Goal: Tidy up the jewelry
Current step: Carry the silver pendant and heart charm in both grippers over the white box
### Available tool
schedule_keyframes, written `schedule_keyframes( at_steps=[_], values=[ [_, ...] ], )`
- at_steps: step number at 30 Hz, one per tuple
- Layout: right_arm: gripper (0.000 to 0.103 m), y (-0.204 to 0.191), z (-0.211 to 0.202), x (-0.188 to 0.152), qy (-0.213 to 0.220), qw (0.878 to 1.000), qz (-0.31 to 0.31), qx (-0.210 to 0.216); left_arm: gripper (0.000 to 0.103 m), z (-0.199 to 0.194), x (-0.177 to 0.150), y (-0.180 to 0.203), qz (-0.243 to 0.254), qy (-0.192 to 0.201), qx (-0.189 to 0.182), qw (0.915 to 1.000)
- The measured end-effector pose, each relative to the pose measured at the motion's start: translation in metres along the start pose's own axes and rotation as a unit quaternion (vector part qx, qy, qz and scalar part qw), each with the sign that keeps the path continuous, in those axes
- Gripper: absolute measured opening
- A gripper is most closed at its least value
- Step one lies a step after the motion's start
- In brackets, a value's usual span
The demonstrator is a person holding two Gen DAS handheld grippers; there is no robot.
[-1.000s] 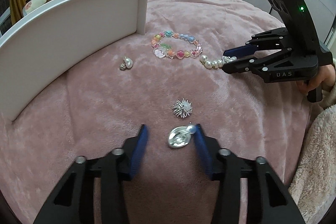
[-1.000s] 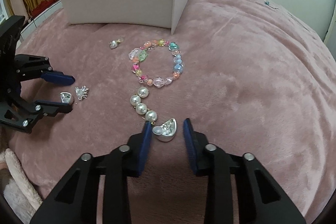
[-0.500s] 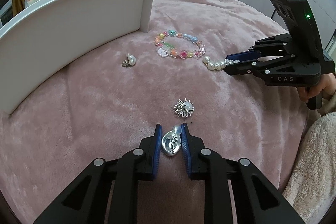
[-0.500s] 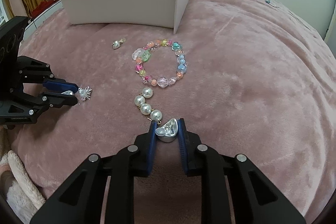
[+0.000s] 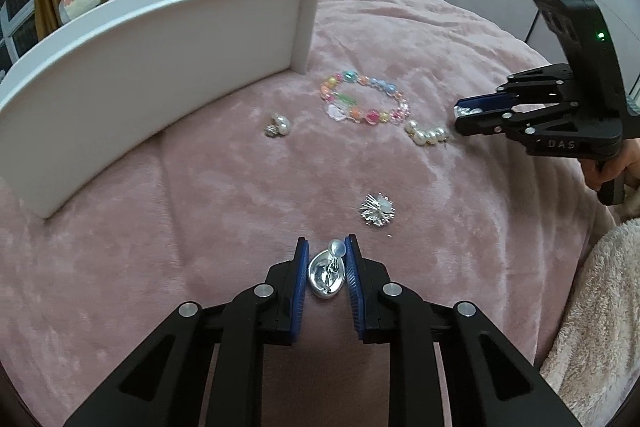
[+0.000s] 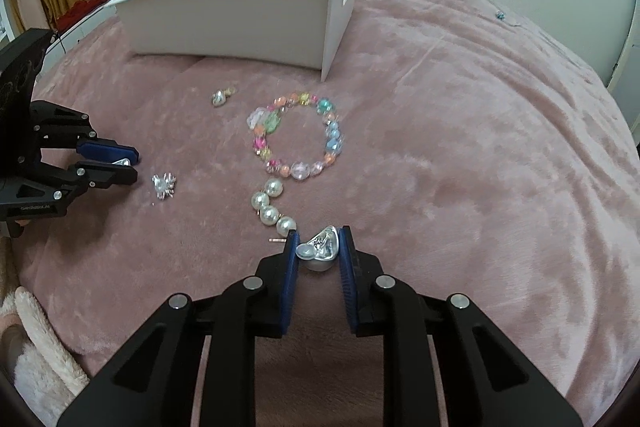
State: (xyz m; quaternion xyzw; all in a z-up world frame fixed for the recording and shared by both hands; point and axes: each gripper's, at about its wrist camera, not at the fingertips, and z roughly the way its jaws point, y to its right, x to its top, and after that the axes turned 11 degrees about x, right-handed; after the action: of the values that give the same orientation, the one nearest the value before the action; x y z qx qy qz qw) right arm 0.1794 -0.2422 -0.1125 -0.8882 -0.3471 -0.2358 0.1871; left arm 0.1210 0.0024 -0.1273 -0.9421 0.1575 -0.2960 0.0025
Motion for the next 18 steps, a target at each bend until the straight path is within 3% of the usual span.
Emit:
schedule_keyframes(
  at_steps=[18],
  values=[
    [0.020,-0.018,-0.039,0.061,0.056,0.998,-0.036,-0.014,0.023,-0.038,0.023,-0.048,-0.033,0.040,0.030,0.9982]
  ],
)
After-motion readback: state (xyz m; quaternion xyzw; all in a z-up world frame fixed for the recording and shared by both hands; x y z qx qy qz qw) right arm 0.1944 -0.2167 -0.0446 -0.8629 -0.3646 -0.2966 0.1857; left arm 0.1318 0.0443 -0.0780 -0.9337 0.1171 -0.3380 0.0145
